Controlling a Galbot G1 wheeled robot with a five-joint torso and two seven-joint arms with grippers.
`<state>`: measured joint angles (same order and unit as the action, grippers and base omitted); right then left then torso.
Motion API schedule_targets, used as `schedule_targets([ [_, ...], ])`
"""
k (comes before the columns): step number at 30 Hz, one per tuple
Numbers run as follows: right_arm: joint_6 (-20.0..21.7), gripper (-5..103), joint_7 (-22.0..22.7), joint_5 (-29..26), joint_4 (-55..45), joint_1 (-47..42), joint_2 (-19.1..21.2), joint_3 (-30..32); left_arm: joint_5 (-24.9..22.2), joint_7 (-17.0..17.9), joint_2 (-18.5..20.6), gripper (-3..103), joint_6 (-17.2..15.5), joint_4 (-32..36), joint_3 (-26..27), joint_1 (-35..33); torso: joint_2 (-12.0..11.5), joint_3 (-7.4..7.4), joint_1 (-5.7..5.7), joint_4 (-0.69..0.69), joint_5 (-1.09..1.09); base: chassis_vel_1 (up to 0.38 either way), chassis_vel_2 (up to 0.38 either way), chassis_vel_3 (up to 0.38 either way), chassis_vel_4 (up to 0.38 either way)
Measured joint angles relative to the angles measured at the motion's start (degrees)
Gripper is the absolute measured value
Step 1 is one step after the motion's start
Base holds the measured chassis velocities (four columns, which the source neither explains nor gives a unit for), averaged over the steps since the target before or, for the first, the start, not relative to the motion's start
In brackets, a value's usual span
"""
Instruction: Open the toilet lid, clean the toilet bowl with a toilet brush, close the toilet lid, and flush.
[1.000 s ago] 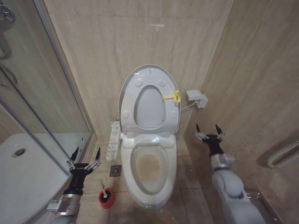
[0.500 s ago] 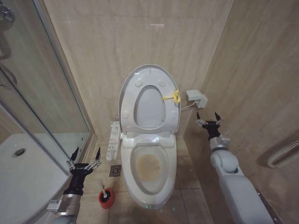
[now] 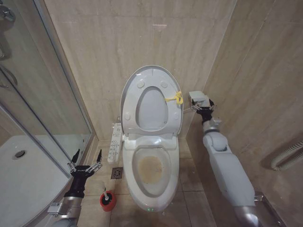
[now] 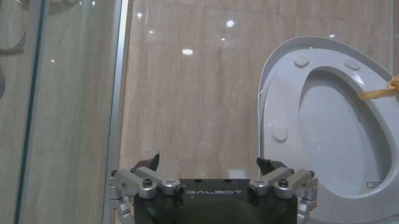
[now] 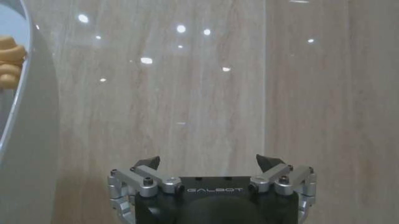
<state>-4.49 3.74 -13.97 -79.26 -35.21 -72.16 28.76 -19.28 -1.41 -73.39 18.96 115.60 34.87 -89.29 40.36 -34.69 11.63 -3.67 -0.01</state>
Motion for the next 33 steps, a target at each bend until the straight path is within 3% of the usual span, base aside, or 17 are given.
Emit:
schedule_targets([
  [18,-0.2,100,0.5,1.7,6.5,5.1,-5.4,-3.6,0.0,0.0,0.0,100,0.0,0.0,0.0,0.0,0.0,0.00,0.00,-0.01,0.00,0.000,0.000,0.000,0.000],
  [21,0.0,100,0.8,1.4,5.1,4.1,-5.3,-4.5,0.0,0.0,0.0,100,0.0,0.0,0.0,0.0,0.0,0.00,0.00,-0.04,0.00,0.000,0.000,0.000,0.000],
  [25,0.8,100,1.1,0.4,2.1,2.3,-4.6,-5.7,0.0,0.0,0.0,100,0.0,0.0,0.0,0.0,0.0,0.00,0.00,0.04,0.01,0.000,0.000,0.000,0.000],
  [33,0.1,100,1.3,-0.7,-5.2,-5.2,-0.8,-5.2,0.0,0.0,0.0,100,0.0,0.0,0.0,0.0,0.0,0.01,-0.01,0.03,0.01,0.000,0.000,0.000,0.000],
])
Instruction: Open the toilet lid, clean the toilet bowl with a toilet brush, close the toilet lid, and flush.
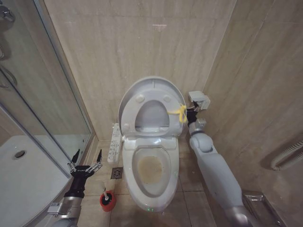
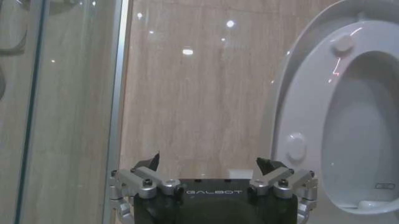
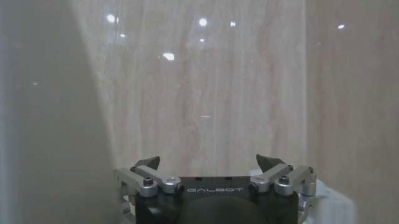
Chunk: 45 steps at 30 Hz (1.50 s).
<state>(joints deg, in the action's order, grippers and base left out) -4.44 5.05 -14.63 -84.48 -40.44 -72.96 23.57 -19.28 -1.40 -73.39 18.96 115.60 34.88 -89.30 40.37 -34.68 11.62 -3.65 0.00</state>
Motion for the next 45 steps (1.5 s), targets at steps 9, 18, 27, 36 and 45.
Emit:
schedule_targets([
  [9,-0.8,100,-0.7,-2.9,-9.6,-16.0,3.3,4.2,0.0,0.0,0.0,100,0.0,0.0,0.0,0.0,0.0,0.01,0.00,-0.01,0.02,0.000,0.000,0.000,0.000],
  [18,-2.5,100,-0.6,-1.1,-18.2,-29.9,0.9,7.0,0.0,0.0,0.0,100,0.0,0.0,0.0,0.0,0.0,0.01,0.00,-0.03,0.00,0.000,0.000,0.000,0.000],
  [27,-3.8,100,2.7,3.2,-21.9,-35.6,-2.6,10.4,0.0,0.0,0.0,100,0.0,0.0,0.0,0.0,0.0,0.00,0.00,-0.01,0.00,0.000,0.000,0.000,0.000],
  [36,-4.7,100,2.9,3.8,-25.0,-40.7,-4.5,14.2,0.0,0.0,0.0,100,0.0,0.0,0.0,0.0,0.0,0.00,0.00,-0.03,0.00,0.000,0.000,0.000,0.000],
  [45,-4.9,100,2.7,7.5,-28.5,-43.6,-9.2,15.1,0.0,0.0,0.0,100,0.0,0.0,0.0,0.0,0.0,0.00,0.00,-0.02,-0.01,0.000,0.000,0.000,0.000],
])
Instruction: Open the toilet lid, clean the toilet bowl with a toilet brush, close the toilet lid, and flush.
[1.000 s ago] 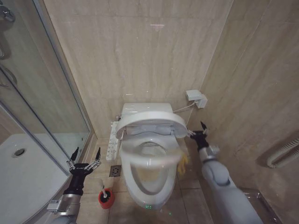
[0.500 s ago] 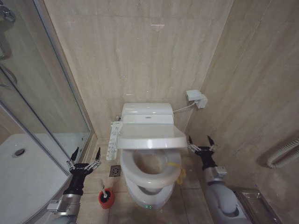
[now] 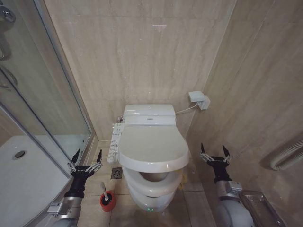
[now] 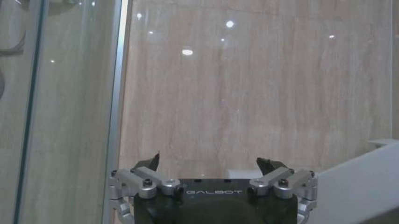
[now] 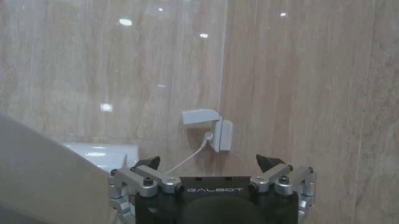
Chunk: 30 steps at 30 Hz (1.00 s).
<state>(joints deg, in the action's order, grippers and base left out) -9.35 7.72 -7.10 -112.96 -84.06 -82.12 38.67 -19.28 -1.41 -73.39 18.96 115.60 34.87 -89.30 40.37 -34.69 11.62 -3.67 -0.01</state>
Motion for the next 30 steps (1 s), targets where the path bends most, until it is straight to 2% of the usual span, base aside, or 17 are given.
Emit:
schedule_targets([
  [8,0.8,100,-0.6,1.6,-2.1,-0.1,-3.7,-1.5,0.0,0.0,0.0,100,0.0,0.0,0.0,0.0,0.0,0.00,0.00,0.01,0.00,0.000,0.000,0.000,0.000],
  [30,3.3,100,-2.9,0.6,-0.4,4.3,-0.4,-3.9,0.0,0.0,0.0,100,0.0,0.0,0.0,0.0,0.0,0.00,0.00,0.00,0.01,0.000,0.000,0.000,0.000],
])
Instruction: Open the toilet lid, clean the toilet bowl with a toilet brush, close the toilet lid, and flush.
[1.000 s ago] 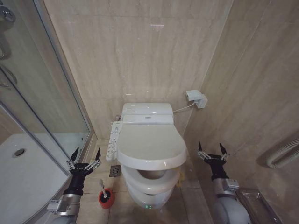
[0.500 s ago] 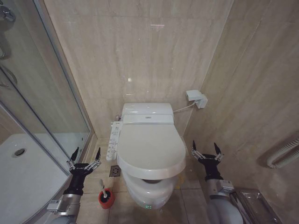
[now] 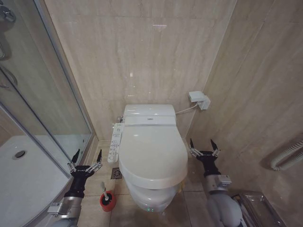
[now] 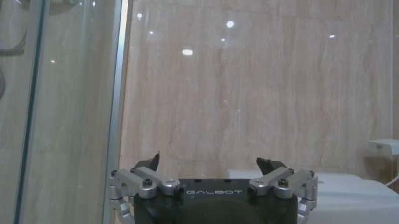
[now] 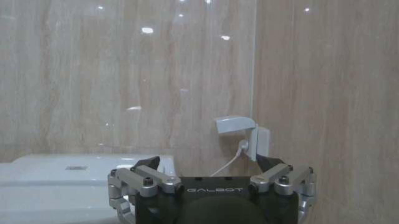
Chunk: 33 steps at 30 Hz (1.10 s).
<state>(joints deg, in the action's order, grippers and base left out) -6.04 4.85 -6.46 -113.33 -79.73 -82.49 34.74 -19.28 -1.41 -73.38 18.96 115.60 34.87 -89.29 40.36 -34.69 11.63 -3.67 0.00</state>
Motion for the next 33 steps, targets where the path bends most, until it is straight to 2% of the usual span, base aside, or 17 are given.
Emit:
schedule_targets([
  [18,1.6,100,-1.0,-4.2,3.3,3.8,4.9,-0.3,0.0,0.0,0.0,100,0.0,0.0,0.0,0.0,0.0,0.00,0.00,0.00,0.00,0.000,0.000,0.000,0.000],
  [33,2.3,100,-1.3,-4.6,3.7,4.5,5.8,-0.1,0.0,0.0,0.0,100,0.0,0.0,0.0,0.0,0.0,0.00,0.00,0.00,0.00,0.000,0.000,0.000,0.000],
])
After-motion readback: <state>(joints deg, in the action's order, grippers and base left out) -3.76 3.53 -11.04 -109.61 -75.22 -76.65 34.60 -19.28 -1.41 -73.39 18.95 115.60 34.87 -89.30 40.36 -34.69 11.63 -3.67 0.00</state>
